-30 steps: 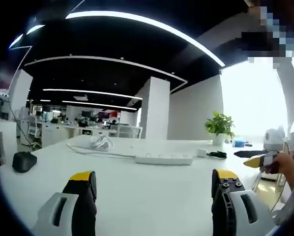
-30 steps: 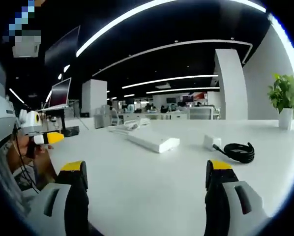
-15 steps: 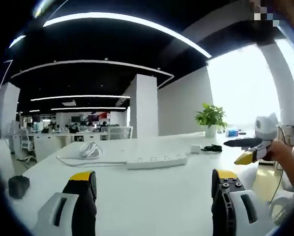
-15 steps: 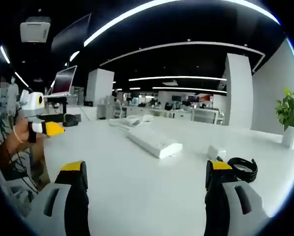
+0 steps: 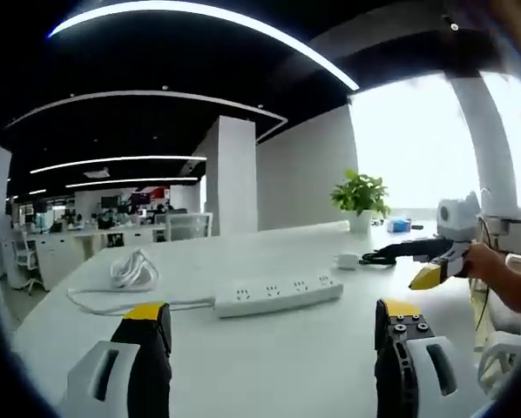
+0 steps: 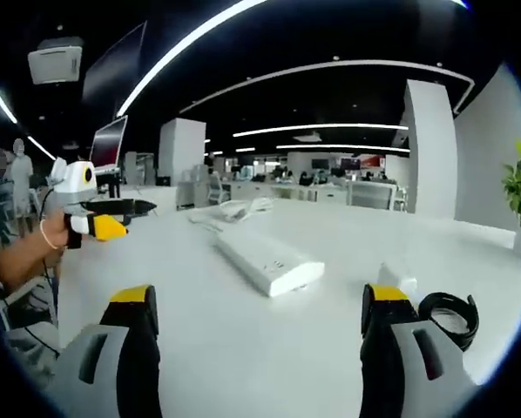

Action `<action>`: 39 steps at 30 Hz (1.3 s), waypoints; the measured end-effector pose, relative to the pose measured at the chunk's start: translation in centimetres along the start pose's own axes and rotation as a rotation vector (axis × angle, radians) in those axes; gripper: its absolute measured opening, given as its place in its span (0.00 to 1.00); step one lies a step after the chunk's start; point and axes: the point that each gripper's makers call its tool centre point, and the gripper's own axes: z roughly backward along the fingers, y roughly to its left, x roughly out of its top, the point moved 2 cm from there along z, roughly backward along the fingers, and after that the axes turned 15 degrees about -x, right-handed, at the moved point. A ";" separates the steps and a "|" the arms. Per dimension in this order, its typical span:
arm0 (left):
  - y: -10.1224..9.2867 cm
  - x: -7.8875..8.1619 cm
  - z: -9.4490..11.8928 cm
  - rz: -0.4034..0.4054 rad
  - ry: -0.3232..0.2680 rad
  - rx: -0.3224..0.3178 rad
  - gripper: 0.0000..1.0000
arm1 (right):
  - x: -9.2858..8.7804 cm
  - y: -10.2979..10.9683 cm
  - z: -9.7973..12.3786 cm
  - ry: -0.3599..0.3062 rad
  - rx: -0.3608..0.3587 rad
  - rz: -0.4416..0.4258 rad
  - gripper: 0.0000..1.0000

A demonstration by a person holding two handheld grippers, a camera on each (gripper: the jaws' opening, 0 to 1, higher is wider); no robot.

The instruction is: Straighten the power strip on the desk, plug the charger into it

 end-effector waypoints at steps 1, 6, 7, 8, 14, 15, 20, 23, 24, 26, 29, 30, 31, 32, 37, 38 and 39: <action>0.1 0.1 -0.4 0.003 0.001 -0.007 0.99 | -0.1 0.0 -0.2 0.001 0.001 0.002 0.97; 0.6 -0.4 -1.6 0.011 0.035 -0.007 0.99 | -0.1 0.2 -0.8 0.012 0.009 -0.018 0.96; 0.7 -0.5 -1.8 0.011 0.037 -0.006 0.99 | 0.0 0.2 -0.9 0.010 0.010 -0.021 0.96; 0.8 -0.5 -1.9 0.012 0.037 -0.006 0.99 | 0.1 0.1 -1.2 0.008 0.008 -0.024 0.96; 1.6 -0.6 -2.9 0.018 0.055 -0.004 0.99 | 0.4 -0.4 -2.4 0.018 0.002 -0.028 0.96; 1.8 -0.5 -3.0 0.018 0.056 0.000 0.99 | 0.4 -0.3 -2.5 0.021 0.001 -0.025 0.96; 2.9 -0.4 -3.4 0.028 0.060 0.020 0.99 | 0.4 -0.2 -3.1 0.027 0.006 -0.020 0.96; 3.3 -0.5 -3.6 0.025 0.066 0.025 0.99 | 0.2 -0.1 -3.4 0.038 0.012 -0.017 0.95; 3.5 -0.5 -3.7 0.023 0.069 0.027 0.99 | 0.1 0.0 -3.5 0.039 0.017 -0.015 0.95; 3.8 -0.7 -4.0 0.022 0.079 0.032 0.99 | 0.1 0.1 -3.6 0.043 0.023 -0.020 0.94; 4.2 -1.1 -4.4 0.025 0.088 0.033 0.99 | 0.1 0.0 -4.2 0.046 0.025 -0.027 0.92; 4.5 -1.3 -4.6 0.030 0.094 0.033 0.99 | 0.0 -0.1 -4.4 0.052 0.025 -0.026 0.92; 4.7 -1.5 -4.8 0.033 0.098 0.035 0.99 | -0.1 0.0 -4.4 0.056 0.025 -0.025 0.92; 4.9 -1.6 -4.9 0.034 0.101 0.036 0.99 | -0.2 0.0 -4.6 0.061 0.025 -0.022 0.92; 5.9 -2.1 -5.7 0.041 0.122 0.037 0.99 | -1.0 0.1 -5.3 0.089 0.032 -0.019 0.91; 6.1 -2.1 -5.9 0.038 0.127 0.036 0.99 | -1.2 0.1 -5.5 0.098 0.035 -0.023 0.90; 6.2 -2.1 -6.1 0.033 0.131 0.034 0.99 | -1.4 0.1 -5.7 0.104 0.036 -0.026 0.90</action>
